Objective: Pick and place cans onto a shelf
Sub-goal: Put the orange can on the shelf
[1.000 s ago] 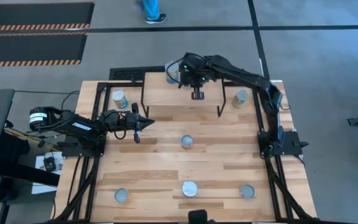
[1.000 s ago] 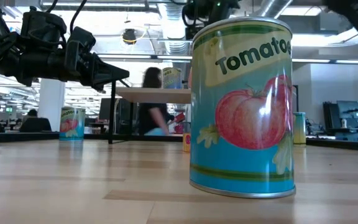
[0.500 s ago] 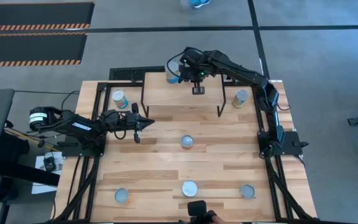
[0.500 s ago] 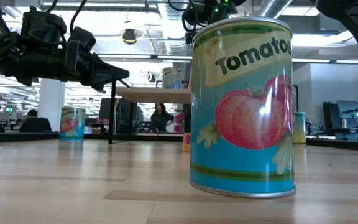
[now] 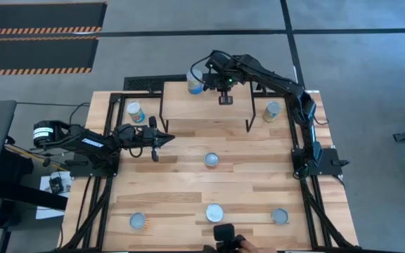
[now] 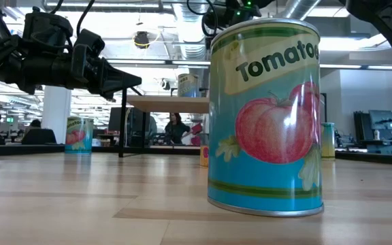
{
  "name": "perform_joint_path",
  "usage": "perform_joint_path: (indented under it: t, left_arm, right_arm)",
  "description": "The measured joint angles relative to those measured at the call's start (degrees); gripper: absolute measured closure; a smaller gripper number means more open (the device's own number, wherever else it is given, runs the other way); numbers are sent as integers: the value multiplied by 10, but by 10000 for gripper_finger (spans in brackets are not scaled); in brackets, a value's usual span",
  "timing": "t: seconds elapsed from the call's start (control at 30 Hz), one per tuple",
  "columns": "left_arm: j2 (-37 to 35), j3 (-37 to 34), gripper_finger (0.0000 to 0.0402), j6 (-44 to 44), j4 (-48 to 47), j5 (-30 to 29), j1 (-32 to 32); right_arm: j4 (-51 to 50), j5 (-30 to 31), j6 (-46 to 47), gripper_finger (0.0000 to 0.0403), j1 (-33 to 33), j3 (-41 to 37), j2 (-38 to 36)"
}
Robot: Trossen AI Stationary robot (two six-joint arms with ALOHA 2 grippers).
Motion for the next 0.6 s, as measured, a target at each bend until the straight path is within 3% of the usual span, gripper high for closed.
perform_joint_path:
  t: [0.6]
  left_arm:
    - [0,0,401,-1,0,4,0]
  right_arm:
    - [2,-11,-5,357,0,0,1]
